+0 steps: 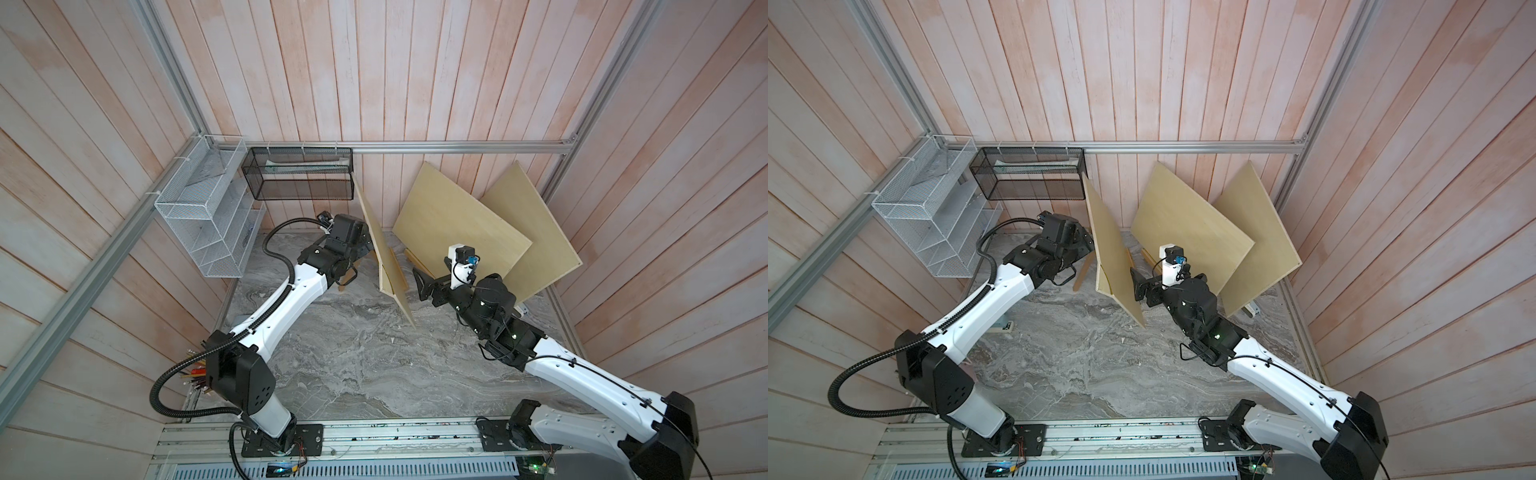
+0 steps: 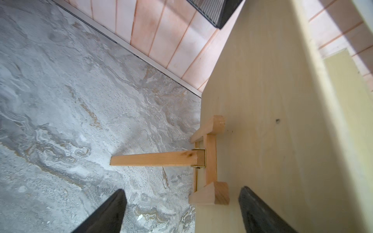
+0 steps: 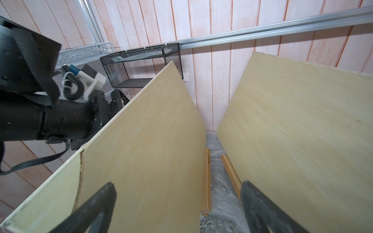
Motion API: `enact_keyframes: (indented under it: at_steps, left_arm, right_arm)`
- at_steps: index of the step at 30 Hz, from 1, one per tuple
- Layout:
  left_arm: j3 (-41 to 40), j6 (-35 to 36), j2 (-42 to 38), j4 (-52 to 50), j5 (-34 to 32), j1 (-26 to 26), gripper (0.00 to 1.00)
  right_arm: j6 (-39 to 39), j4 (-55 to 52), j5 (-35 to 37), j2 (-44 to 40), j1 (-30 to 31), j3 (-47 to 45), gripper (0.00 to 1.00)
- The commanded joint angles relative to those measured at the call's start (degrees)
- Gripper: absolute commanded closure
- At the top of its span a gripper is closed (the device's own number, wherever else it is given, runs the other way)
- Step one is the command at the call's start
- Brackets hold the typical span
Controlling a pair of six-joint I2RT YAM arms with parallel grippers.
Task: Assemble the easel
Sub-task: Place the drawing board on the easel.
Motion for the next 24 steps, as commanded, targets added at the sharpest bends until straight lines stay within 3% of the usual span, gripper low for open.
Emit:
enact_keyframes:
  at_steps: [1, 6, 15, 20, 24]
  left_arm:
    - [-3.04, 0.70, -4.19, -3.15, -6.14, 0.67, 0.08]
    - [-8.13, 2.13, -9.36, -3.00, -10.43, 2.02, 0.08]
    - [-10.64, 2.26, -12.03, -4.08, -11.30, 4.34, 0.07]
    - [-14.01, 6.07, -15.13, -3.04, -13.72, 7.76, 0.00]
    - [-22.50, 13.29, -19.24, 2.87, -19.83, 10.75, 0.00]
  right_arm:
    - [1.40, 0.97, -1.73, 0.68, -1.17, 2.18, 0.02]
    - [2.62, 0.05, -3.41, 1.30, -2.97, 2.97, 0.02]
    - [2.87, -1.90, -5.25, 3.39, -4.58, 5.34, 0.02]
    - [6.69, -8.48, -8.15, 4.06, -12.43, 6.12, 0.02]
    - [5.10, -10.22, -5.82, 1.71, -16.71, 0.11, 0.02]
